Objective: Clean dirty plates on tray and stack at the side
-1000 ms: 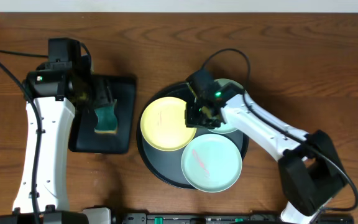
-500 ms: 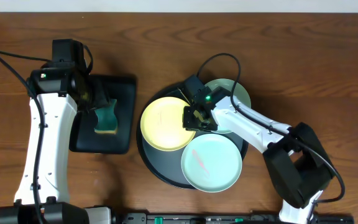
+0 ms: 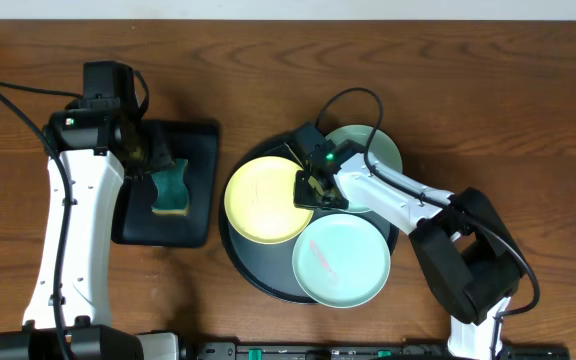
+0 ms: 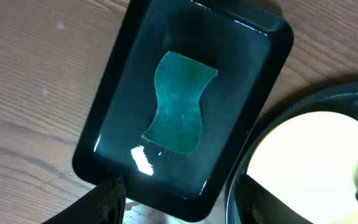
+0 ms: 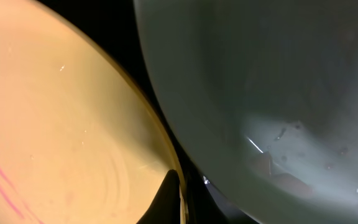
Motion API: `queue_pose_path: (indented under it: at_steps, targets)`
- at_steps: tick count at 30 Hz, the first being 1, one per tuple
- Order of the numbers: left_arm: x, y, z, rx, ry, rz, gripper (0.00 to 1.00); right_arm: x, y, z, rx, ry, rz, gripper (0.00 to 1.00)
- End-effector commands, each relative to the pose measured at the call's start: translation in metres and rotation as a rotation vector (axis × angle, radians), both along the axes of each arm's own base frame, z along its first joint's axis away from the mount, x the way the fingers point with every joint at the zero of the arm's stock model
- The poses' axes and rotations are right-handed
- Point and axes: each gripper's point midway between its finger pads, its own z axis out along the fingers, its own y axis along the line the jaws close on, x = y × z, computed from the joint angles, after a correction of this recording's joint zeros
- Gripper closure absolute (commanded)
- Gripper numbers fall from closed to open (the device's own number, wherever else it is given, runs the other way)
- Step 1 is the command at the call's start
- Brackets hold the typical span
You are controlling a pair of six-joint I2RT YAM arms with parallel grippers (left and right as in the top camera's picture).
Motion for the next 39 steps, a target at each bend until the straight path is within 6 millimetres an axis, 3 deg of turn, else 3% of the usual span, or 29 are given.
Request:
queue_pose_path:
  at_steps: [1,9,13,24,35,39]
  targets:
    - [-0.002,0.001,-0.004,0.011,0.014,0.003,0.43,0.008,0.006,0.002,0.005,-0.028,-0.002,0.99]
    - [-0.002,0.001,-0.004,0.01,0.016,0.003,0.41,0.012,0.01,0.003,0.015,-0.052,0.022,0.99]
    - [-0.006,0.001,-0.014,0.009,0.037,0.003,0.41,0.012,0.011,0.003,0.022,-0.054,0.039,0.99]
    - [-0.001,0.0,-0.086,0.008,0.093,-0.037,0.42,0.011,0.012,0.003,0.022,-0.052,0.053,0.99]
    - [0.007,0.007,-0.161,0.012,0.241,-0.109,0.61,0.01,0.018,0.004,0.033,-0.066,0.097,0.99]
    - [0.006,0.015,-0.174,0.005,0.265,-0.088,0.62,0.011,0.018,0.004,0.033,-0.067,0.097,0.99]
